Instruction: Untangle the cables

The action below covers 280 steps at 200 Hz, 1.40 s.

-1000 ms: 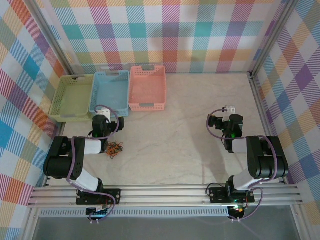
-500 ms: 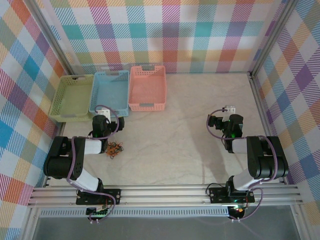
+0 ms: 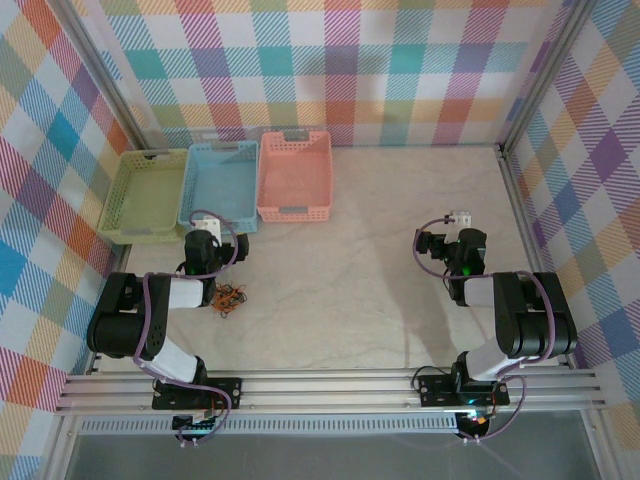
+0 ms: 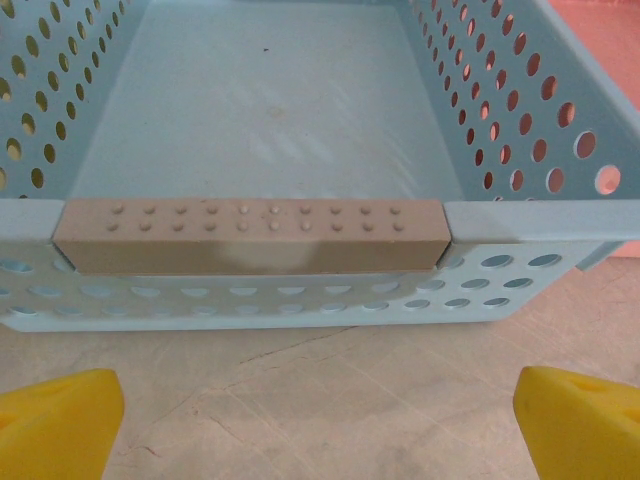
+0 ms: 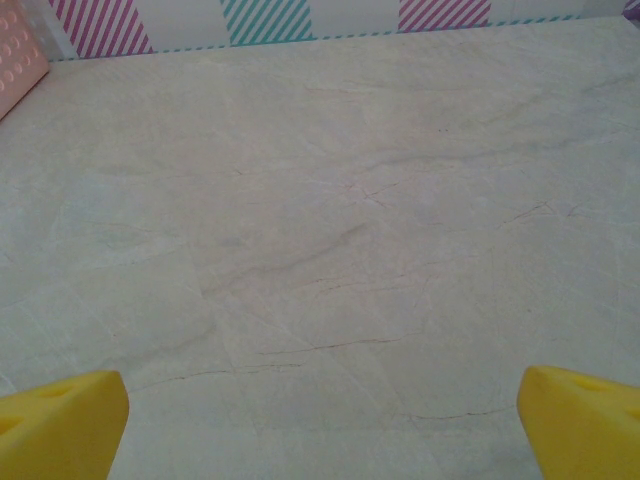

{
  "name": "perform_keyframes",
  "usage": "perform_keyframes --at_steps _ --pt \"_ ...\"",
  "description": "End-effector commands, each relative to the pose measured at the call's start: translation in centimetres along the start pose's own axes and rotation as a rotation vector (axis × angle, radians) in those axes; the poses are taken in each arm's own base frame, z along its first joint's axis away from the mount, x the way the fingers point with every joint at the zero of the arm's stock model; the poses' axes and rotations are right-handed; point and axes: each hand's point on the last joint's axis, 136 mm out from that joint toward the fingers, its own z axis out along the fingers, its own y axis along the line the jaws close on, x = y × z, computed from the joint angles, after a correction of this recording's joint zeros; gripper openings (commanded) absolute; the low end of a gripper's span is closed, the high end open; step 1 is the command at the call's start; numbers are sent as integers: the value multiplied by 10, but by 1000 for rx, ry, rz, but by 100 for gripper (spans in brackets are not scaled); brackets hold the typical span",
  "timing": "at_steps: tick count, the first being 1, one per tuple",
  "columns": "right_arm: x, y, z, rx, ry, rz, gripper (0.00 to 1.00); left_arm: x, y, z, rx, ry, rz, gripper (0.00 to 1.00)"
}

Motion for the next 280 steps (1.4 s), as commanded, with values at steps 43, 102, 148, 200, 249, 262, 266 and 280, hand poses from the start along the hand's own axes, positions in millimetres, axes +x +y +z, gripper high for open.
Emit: perform_keyframes --at_steps 43,102,148,200,249,262,266,280 --pt "-6 5 2 -22 -14 -11 100 -8 0 1 -2 -28 6 100" --pt "-18 1 0 13 -19 -6 100 -13 4 -4 -59 -34 11 100" --pt "-82 6 -55 63 -103 38 100 -93 4 -55 -132 -49 -97 100" --pt "-144 27 -124 -62 -201 369 100 -162 28 -74 -205 85 -438 100" --pt "-114 70 -124 -321 -129 492 85 -167 61 -16 -305 341 -401 99" --pt "-103 76 -120 -342 -92 511 85 -164 74 0 -314 386 -409 99" --pt "-100 77 -118 -342 -78 518 84 -164 78 5 -308 401 -415 99" --pt "-94 85 -115 -358 -54 505 83 -159 91 18 -295 463 -458 95"
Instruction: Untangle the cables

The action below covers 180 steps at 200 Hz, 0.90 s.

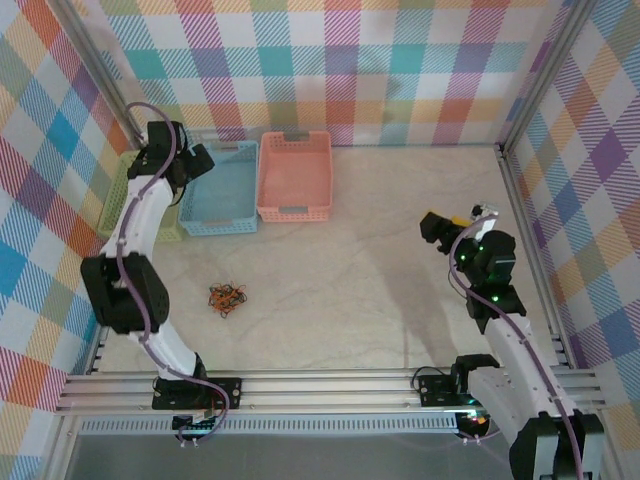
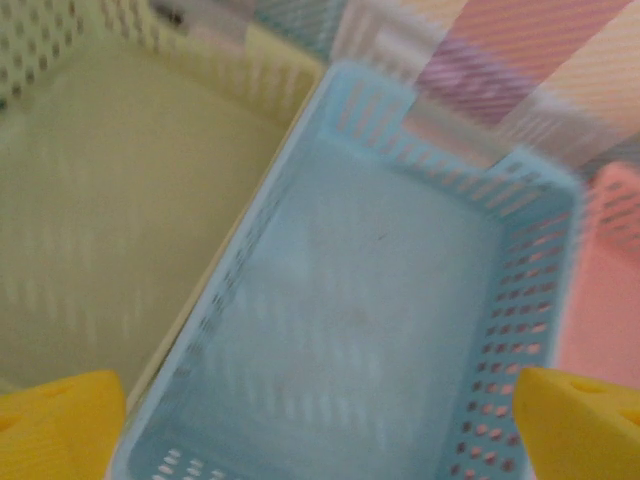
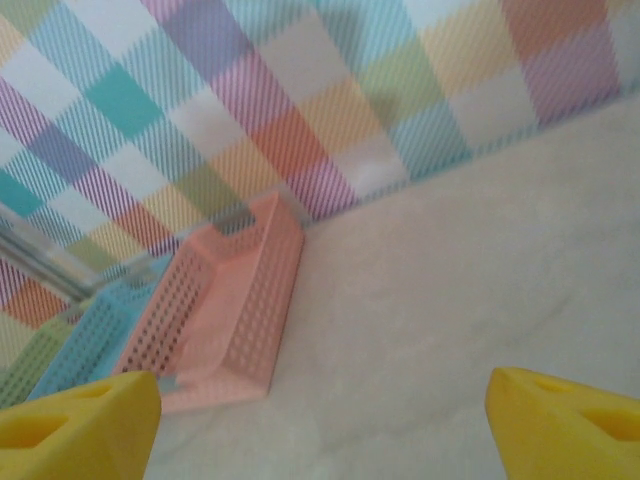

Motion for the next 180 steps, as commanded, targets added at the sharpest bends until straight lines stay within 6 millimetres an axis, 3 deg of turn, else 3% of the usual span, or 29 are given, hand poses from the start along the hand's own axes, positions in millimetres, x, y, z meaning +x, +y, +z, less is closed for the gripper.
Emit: perform_keyframes --at_steps 1,37,63,88,117,180 --pt "15 14 4 -68 55 60 83 9 27 13 -29 176 -34 94" --pt "36 13 11 -58 85 -9 83 17 32 49 -11 286 -52 93" --pt "38 26 10 -104 103 -32 83 29 36 75 -37 351 -36 90" --pt "44 24 10 -104 94 -43 78 36 42 93 -68 385 -50 88" --pt "45 22 10 -93 87 -35 78 43 34 103 -30 425 -48 77" --pt "49 19 11 -73 118 -22 79 58 38 109 -46 476 -34 71"
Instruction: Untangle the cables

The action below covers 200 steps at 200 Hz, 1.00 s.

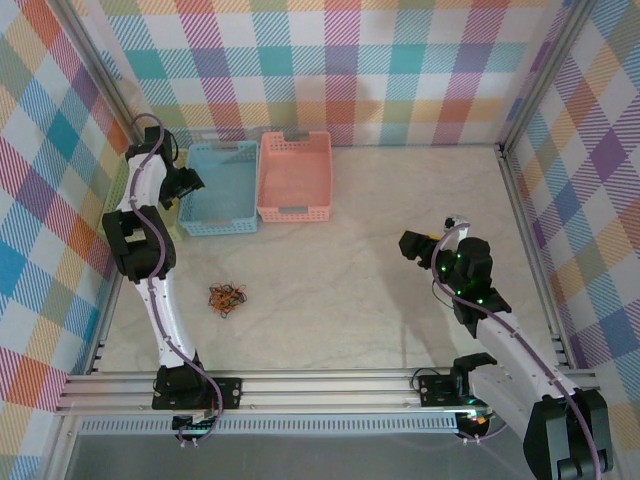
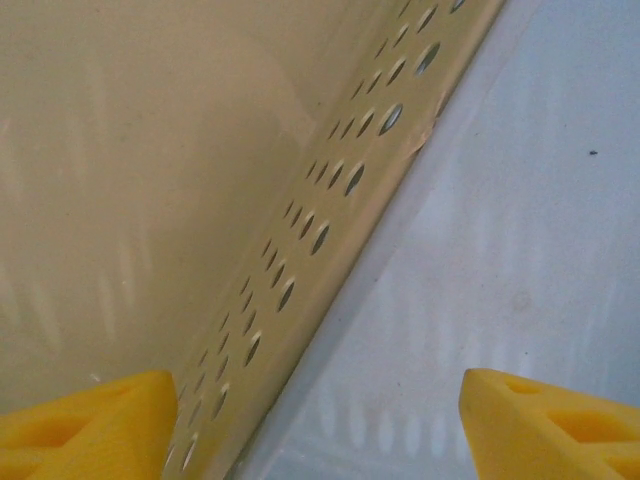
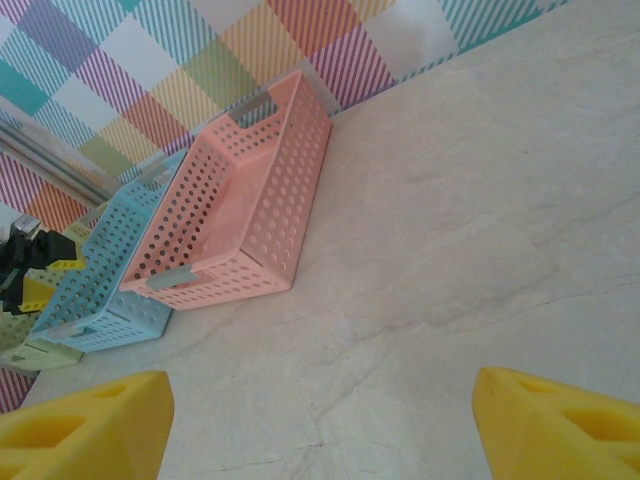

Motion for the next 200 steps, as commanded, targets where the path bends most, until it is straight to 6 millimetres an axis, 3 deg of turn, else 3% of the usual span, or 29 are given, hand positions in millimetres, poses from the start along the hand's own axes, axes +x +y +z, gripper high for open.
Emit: perform_keyframes --at_steps 1,98,123,154,200 --pt "-7 5 0 -8 -20 -11 79 8 -5 -2 17 43 21 71" --pt "-4 9 4 -31 5 -13 80 22 -15 7 8 89 71 49" --pt "-4 10 4 -32 4 -19 80 27 -20 9 2 105 100 33" --pt "-3 9 5 -23 8 -22 80 33 -36 9 13 101 152 20" --pt "-2 8 6 -17 13 -24 80 58 -83 12 72 120 268 3"
